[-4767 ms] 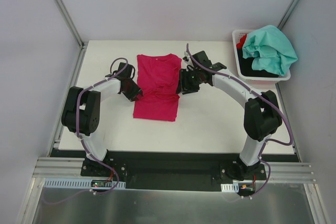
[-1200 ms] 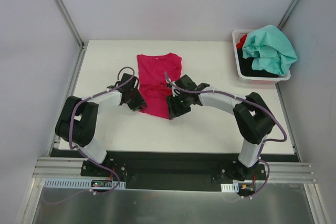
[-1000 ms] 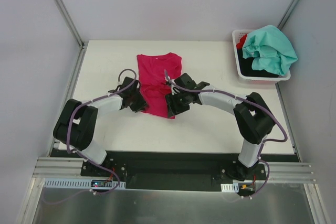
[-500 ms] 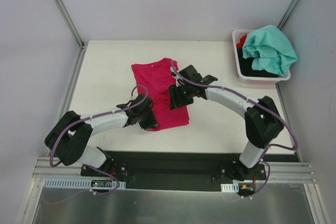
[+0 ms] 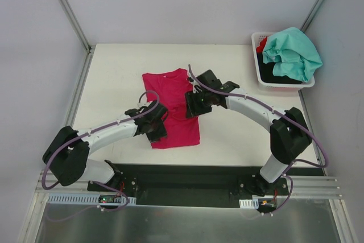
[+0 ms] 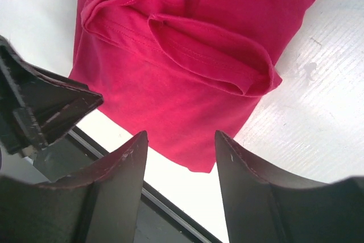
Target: Fold and stack the t-shirts
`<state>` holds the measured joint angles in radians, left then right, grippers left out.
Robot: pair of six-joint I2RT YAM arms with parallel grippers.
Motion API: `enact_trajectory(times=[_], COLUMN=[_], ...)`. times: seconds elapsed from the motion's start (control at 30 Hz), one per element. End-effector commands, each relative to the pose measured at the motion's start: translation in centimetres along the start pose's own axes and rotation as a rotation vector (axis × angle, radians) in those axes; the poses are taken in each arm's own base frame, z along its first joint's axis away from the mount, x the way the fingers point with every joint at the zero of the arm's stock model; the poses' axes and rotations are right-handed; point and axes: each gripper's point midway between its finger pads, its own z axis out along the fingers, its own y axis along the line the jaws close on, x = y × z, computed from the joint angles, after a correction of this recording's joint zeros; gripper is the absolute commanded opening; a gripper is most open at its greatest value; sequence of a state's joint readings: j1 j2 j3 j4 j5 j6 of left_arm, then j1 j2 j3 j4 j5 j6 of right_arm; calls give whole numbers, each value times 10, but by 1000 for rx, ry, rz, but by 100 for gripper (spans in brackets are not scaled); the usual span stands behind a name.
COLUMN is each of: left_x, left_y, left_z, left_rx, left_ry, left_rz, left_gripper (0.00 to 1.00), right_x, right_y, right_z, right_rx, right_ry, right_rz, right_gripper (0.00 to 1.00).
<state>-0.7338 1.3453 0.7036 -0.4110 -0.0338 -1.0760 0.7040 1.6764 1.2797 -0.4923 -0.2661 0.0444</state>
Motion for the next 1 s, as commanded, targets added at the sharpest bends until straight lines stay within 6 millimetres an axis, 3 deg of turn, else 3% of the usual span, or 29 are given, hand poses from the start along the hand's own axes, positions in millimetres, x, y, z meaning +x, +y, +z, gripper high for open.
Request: enact_trajectory(times=[0.0,0.07,0.17,0.37,0.97], left_x=[-40,-53,-62,-95,-72], left_y=[-22,-35,-50,-30,-22], left_z=[-33,-45,-53,-54,-19], left_rx=[-38,-29,-6,-84,-43], left_ry=[-135,-166,-184,-267,-192], left_rz=[91,101,117,83,-38], left_gripper=[36,45,46,47,47], right_x=[-17,-22,-24,-25,-18], right_y=[19,22,21,19,10], right_z=[-22,-26,-28,-28,-37], right_rx=[-23,-24,-15,-7,24], right_ry=[-58,-65,-64,-102,-102], right_rz=[-26,-30,-36,-11,-19], right_gripper=[54,54,55,55,55])
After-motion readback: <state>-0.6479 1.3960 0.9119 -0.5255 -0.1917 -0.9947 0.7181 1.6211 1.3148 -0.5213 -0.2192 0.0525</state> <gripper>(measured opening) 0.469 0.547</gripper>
